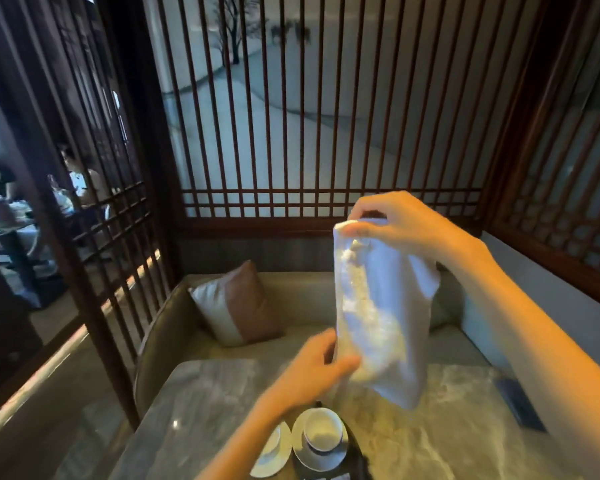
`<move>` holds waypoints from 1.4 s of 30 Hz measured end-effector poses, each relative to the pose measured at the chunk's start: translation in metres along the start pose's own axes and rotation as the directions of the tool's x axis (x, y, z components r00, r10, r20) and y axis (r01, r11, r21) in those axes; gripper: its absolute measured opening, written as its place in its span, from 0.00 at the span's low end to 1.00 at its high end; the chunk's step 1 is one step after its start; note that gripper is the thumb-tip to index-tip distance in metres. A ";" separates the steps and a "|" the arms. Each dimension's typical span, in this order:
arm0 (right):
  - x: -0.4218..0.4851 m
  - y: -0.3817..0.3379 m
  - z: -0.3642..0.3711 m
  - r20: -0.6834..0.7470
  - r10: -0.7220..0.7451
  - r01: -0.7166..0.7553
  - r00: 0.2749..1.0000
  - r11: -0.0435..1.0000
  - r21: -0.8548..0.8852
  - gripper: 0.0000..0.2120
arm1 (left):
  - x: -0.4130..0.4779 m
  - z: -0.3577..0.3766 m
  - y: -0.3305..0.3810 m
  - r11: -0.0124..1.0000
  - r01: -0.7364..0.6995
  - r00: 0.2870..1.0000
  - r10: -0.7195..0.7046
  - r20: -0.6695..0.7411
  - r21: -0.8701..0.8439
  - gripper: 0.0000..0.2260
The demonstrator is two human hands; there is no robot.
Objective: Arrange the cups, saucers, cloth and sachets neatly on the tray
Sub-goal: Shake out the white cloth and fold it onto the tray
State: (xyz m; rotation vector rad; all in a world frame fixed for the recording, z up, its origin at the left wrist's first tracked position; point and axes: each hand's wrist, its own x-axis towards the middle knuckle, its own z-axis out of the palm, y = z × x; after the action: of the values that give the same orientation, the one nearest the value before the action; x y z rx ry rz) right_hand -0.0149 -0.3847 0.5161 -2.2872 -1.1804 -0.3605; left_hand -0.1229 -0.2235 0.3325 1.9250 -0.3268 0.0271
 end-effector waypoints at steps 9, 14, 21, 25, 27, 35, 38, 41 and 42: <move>0.023 0.014 -0.028 -0.029 -0.014 0.009 0.999 0.990 -0.143 0.13 | -0.012 -0.014 -0.027 0.979 0.100 0.992 -0.111 -0.055 -0.179 0.13; -0.006 0.028 -0.025 -0.357 0.105 -0.060 0.928 0.989 0.135 0.13 | 0.022 -0.059 -0.024 0.715 -0.052 0.837 -0.350 -0.421 -0.697 0.14; -0.069 0.057 0.031 -0.569 0.418 -0.194 0.708 0.890 0.412 0.12 | 0.054 -0.074 -0.005 0.960 0.019 0.737 -0.202 -0.645 -0.279 0.16; -0.088 0.065 0.039 -0.581 0.524 -0.216 0.624 0.829 0.515 0.17 | 0.067 -0.088 0.009 0.979 -0.020 0.749 -0.119 -0.652 -0.202 0.18; -0.092 0.065 0.042 -0.589 0.539 -0.210 0.601 0.819 0.535 0.17 | 0.070 -0.090 0.012 0.981 -0.025 0.746 -0.111 -0.656 -0.194 0.20; -0.102 0.071 0.052 -0.642 0.576 -0.147 0.506 0.791 0.594 0.15 | 0.065 -0.088 0.016 0.992 -0.114 0.685 0.045 -0.728 -0.046 0.14; -0.104 0.070 0.056 -0.637 0.586 -0.126 0.501 0.777 0.617 0.07 | 0.062 -0.088 0.016 0.992 -0.125 0.697 0.065 -0.714 -0.032 0.09; -0.105 0.070 0.056 -0.641 0.587 -0.115 0.493 0.775 0.621 0.03 | 0.061 -0.090 0.016 0.991 -0.134 0.715 0.096 -0.693 -0.001 0.07; -0.106 0.070 0.056 -0.647 0.580 -0.109 0.495 0.780 0.616 0.03 | 0.061 -0.091 0.016 0.990 -0.141 0.720 0.102 -0.686 -0.001 0.06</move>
State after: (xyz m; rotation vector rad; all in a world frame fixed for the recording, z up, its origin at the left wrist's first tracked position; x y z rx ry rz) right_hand -0.0199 -0.4566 0.3972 -1.4916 -0.2167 -0.7426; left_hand -0.0558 -0.1586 0.3914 1.6957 0.0552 0.8015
